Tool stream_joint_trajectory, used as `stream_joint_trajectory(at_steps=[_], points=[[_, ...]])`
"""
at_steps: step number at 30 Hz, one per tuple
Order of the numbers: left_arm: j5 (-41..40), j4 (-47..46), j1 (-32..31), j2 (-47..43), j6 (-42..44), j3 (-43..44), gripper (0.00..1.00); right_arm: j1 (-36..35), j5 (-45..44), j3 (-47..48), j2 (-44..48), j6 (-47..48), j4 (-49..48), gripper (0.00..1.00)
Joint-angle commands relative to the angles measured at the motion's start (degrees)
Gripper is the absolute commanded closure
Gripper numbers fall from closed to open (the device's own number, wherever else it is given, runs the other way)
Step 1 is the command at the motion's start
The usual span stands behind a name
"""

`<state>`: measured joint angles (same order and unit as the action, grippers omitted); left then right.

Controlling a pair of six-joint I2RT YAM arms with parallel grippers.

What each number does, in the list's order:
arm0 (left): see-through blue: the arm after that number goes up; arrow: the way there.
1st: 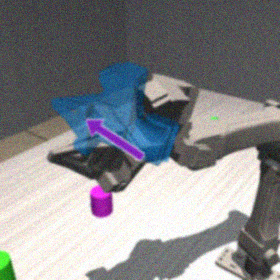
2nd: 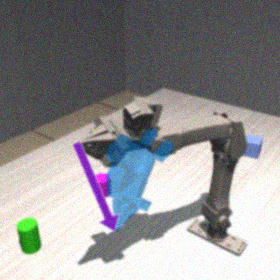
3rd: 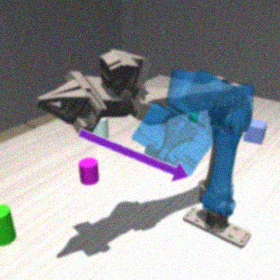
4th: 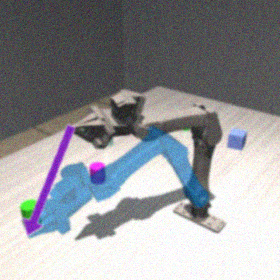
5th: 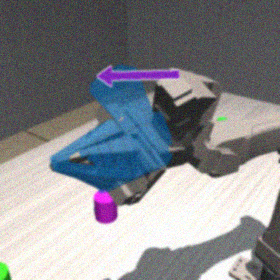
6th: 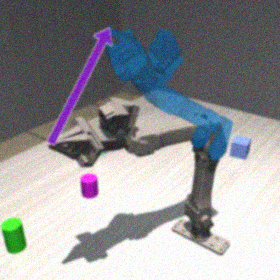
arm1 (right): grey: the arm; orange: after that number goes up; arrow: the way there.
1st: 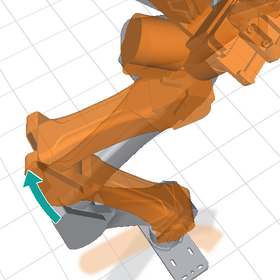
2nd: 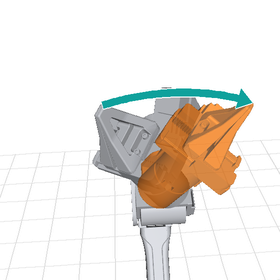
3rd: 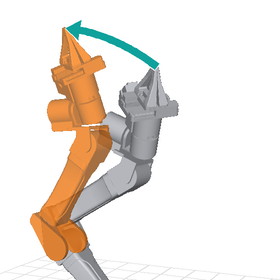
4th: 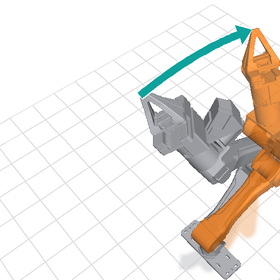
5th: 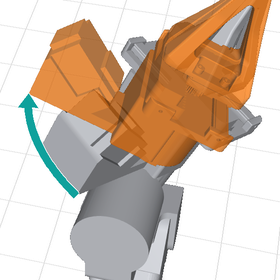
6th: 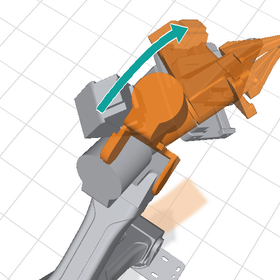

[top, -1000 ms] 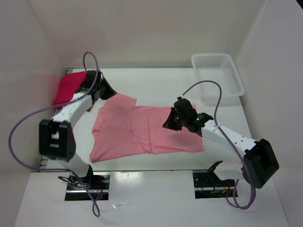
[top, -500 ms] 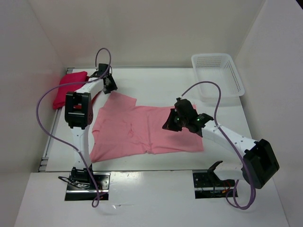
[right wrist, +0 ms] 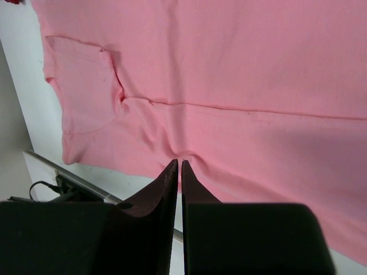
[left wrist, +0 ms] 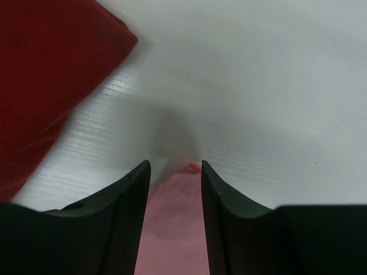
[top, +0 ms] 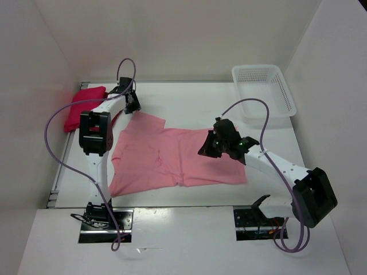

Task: Fold and stack the t-shirts
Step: Grap the side of the flattened tshirt furthest away from the robot with both arms

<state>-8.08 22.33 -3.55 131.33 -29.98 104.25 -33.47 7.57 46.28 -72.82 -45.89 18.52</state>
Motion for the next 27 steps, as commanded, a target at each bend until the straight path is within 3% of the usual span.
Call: stream_joint_trajectory(at_steps=[1, 3, 9, 17, 27], points=[[0.25, 0.52, 0.04, 1.99, 2.12, 1.39, 0.51, 0.34, 0.51, 0.3, -1.18, 1.5, -2.7, 0.9], [0.86, 1.66, 0.04, 2.7, 2.81, 2.54, 0.51, 0.34, 0.51, 0.3, -1.19, 1.5, -2.7, 0.9], [1.4, 2.19, 0.04, 3.32, 2.82, 3.77, 0.76, 2.36, -0.01, 0.83, 0.22, 1.5, -2.09, 0.9], [0.35, 0.8, 0.04, 1.84, 2.82, 1.23, 0.97, 15.09, 1.22, 3.54, 3.73, 3.26, -0.86, 0.81], [2.44, -2.55, 0.65, -6.6, 1.07, -6.85, 1.0, 20.03, -21.69, 14.71, -14.01, 7.57, -1.11, 0.67]])
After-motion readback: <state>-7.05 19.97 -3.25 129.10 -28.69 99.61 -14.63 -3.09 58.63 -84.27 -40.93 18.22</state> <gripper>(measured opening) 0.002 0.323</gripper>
